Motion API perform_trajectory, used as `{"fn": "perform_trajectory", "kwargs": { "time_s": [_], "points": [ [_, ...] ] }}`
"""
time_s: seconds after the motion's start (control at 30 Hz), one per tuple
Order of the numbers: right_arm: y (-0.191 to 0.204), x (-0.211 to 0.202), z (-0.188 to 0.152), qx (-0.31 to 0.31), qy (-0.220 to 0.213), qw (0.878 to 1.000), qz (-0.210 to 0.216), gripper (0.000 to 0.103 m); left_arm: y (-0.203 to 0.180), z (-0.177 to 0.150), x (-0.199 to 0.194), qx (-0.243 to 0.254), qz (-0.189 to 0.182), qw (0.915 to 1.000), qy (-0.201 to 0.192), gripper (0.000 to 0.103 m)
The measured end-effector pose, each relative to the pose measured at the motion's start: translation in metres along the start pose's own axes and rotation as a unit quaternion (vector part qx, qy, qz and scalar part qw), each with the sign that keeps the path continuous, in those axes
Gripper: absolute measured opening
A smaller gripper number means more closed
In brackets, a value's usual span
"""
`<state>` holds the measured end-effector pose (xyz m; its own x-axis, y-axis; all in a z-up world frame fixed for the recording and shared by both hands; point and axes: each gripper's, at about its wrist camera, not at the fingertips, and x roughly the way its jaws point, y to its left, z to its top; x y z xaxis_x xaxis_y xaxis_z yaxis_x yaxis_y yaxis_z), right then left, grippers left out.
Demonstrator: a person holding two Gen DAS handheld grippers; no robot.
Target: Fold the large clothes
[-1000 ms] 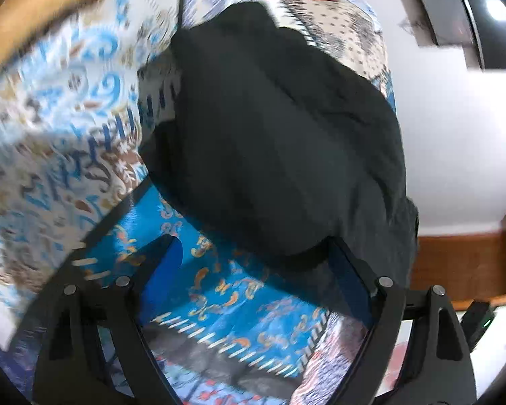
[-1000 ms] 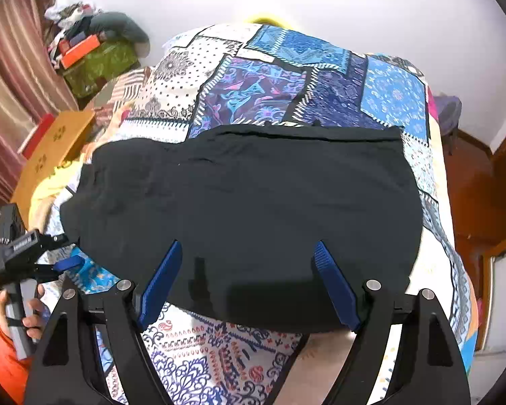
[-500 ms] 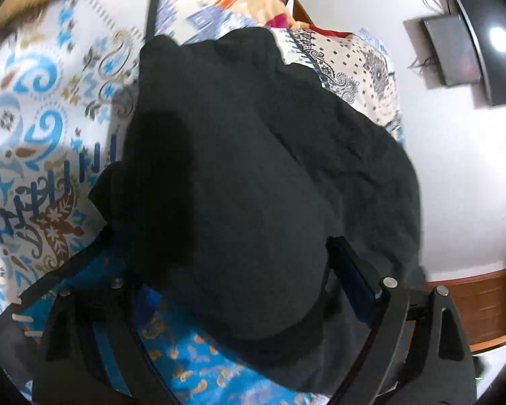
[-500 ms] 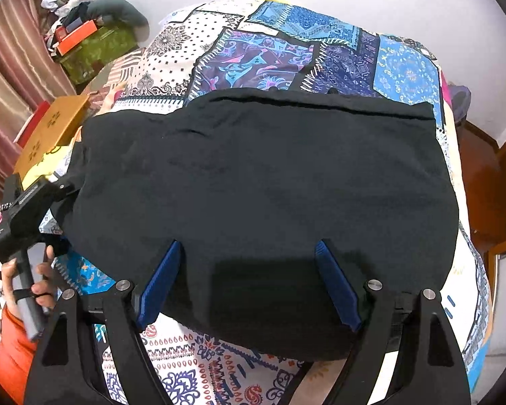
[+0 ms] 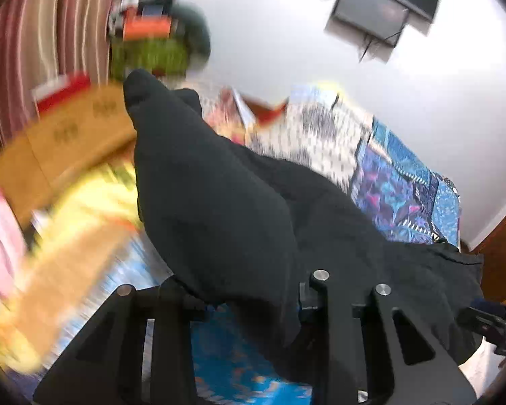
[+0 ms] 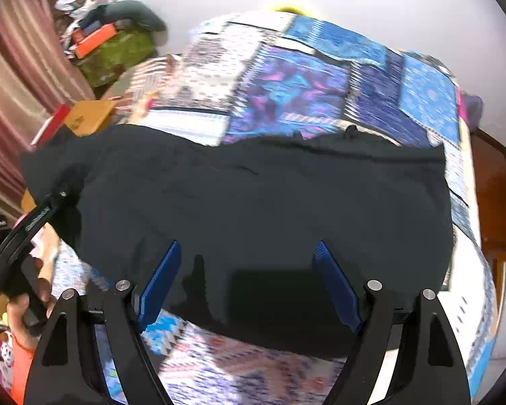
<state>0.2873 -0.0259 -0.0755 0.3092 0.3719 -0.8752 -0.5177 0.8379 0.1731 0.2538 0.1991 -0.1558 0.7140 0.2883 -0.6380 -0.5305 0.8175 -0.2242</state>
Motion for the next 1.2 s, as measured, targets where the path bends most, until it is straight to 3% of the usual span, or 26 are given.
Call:
{"fn": "perform_trajectory", "kwargs": {
  "time_s": [0.17, 0.3, 0.4, 0.53, 0.67, 0.8, 0.9, 1.1, 1.2],
  "points": [
    [0.048, 0.045, -0.007, -0.019, 0.054, 0.997, 0.045, 0.079, 0.001, 0.027, -0.043, 0.061, 0.025, 0.9946, -0.080, 0.030],
    [0.080, 0.085, -0.023, -0.017, 0.101, 0.989, 0.106, 0.079, -0.003, 0.034, -0.055, 0.099, 0.014, 0.9912, -0.087, 0.030],
    [0.094, 0.098, -0.028, -0.031, 0.117, 0.986, 0.116, 0.079, -0.014, 0.030, -0.053, 0.119, 0.003, 0.9900, -0.076, 0.030],
    [0.082, 0.089, -0.028, -0.033, 0.129, 0.982, 0.130, 0.079, -0.036, 0.022, -0.057, 0.143, -0.025, 0.9873, -0.065, 0.030],
    [0.031, 0.052, -0.031, 0.014, 0.085, 0.991, 0.104, 0.079, -0.068, 0.008, -0.057, 0.180, -0.039, 0.9810, -0.060, 0.030],
    [-0.023, 0.011, -0.039, 0.050, 0.039, 0.997, 0.052, 0.079, -0.099, -0.016, -0.051, 0.212, -0.065, 0.9748, -0.029, 0.030],
    [-0.059, -0.011, -0.049, 0.077, 0.020, 0.997, 0.022, 0.079, -0.125, -0.044, -0.045, 0.249, -0.084, 0.9649, 0.002, 0.030],
    [-0.098, -0.031, -0.067, 0.109, 0.004, 0.994, 0.005, 0.079, -0.155, -0.103, -0.020, 0.304, -0.135, 0.9353, 0.122, 0.031],
    [-0.106, -0.034, -0.075, 0.120, 0.004, 0.993, 0.009, 0.079, -0.153, -0.116, -0.021, 0.314, -0.138, 0.9292, 0.138, 0.034]
  ]
}}
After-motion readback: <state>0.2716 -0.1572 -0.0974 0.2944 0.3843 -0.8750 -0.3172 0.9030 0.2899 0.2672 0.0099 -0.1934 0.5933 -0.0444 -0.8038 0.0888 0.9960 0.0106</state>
